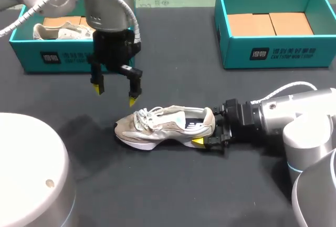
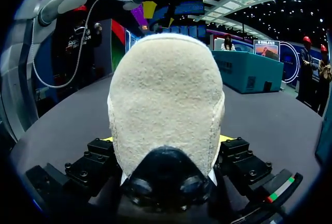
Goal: Take the shoe out of the shoebox, open the shoe tongue, remove and reinsert the insole, then place the shoe into the shoebox
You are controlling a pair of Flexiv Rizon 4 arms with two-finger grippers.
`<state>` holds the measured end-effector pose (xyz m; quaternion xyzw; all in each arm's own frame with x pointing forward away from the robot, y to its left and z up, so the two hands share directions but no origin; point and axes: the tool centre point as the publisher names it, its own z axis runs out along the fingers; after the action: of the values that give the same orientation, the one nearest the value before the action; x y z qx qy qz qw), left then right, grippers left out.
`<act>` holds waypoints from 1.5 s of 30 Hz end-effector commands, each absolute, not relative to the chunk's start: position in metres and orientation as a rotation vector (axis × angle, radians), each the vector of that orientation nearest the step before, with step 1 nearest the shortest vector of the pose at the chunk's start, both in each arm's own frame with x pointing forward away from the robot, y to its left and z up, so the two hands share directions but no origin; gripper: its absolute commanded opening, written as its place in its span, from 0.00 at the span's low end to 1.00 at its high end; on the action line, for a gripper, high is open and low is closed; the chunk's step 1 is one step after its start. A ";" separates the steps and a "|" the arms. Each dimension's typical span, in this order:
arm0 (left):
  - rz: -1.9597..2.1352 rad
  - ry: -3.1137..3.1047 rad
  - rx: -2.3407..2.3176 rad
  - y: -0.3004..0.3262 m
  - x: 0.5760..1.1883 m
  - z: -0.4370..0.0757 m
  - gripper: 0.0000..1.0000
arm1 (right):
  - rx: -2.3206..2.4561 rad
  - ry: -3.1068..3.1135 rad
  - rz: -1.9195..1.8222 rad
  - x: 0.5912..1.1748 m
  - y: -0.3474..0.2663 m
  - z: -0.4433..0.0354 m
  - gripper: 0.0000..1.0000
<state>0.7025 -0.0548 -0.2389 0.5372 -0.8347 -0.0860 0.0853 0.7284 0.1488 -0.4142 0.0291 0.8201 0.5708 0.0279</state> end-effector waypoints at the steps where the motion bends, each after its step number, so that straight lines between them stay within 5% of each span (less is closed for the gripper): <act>1: -0.269 -2.329 1.934 -0.085 0.700 -0.248 1.00 | 0.090 2.536 1.757 0.726 0.152 -0.417 0.00; 28: -0.264 -2.421 1.939 -0.160 0.700 -0.276 0.98 | 0.090 2.536 1.757 0.726 0.152 -0.417 0.00; 32: -0.325 -2.430 1.975 -0.174 0.702 -0.283 0.85 | 0.090 2.536 1.757 0.726 0.152 -0.417 0.00; 42: -0.423 -2.380 2.059 -0.189 0.705 -0.305 0.82 | 0.090 2.536 1.757 0.726 0.152 -0.417 0.00; 45: -0.438 -2.371 2.085 -0.194 0.706 -0.309 0.68 | 0.090 2.536 1.757 0.726 0.152 -0.417 0.00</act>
<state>0.7045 -0.1837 -0.3036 0.6570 -0.7449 -0.1158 -0.0033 0.7283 0.1488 -0.4142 0.0292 0.8202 0.5706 0.0281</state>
